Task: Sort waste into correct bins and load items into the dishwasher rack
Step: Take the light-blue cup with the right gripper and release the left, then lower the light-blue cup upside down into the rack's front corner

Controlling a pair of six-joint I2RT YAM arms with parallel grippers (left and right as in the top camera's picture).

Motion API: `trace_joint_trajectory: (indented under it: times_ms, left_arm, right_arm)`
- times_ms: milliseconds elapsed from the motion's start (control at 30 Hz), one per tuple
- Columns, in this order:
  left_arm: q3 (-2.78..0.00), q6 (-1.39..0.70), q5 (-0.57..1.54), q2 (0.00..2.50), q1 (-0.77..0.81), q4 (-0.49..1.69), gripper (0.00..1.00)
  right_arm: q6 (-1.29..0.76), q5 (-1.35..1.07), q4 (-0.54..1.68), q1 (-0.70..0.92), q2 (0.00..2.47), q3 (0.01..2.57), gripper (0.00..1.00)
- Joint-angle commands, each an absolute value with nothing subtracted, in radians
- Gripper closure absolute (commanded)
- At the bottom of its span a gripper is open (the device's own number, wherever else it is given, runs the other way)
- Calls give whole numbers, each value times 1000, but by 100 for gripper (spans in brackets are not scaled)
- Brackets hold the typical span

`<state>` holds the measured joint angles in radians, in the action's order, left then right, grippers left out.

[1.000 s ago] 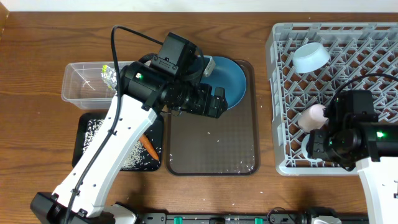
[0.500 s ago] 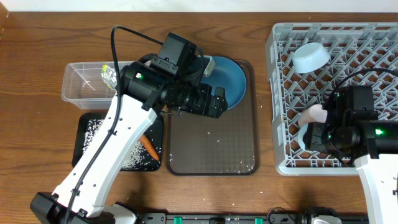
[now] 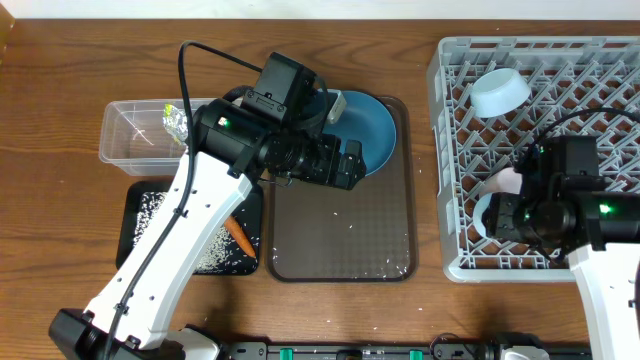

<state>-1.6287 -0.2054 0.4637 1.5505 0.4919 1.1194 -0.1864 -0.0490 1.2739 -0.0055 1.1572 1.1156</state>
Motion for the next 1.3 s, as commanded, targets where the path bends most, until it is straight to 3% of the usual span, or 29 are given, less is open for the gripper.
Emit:
trace_joint_trajectory:
  times_ms: [0,967,1267]
  left_arm:
    - [-1623,-199,455,1554,488,1122,2]
    - [-1623,-199,454,1554,488,1122,1]
    - [-1623,-199,455,1554,488,1122,1]
  right_arm:
    - [-178,-30,1267,-7,1171,1108,63]
    - [-186,-34,1212,-6,1329,1093,60]
    - [-186,-65,1177,-6,1324,1115,64]
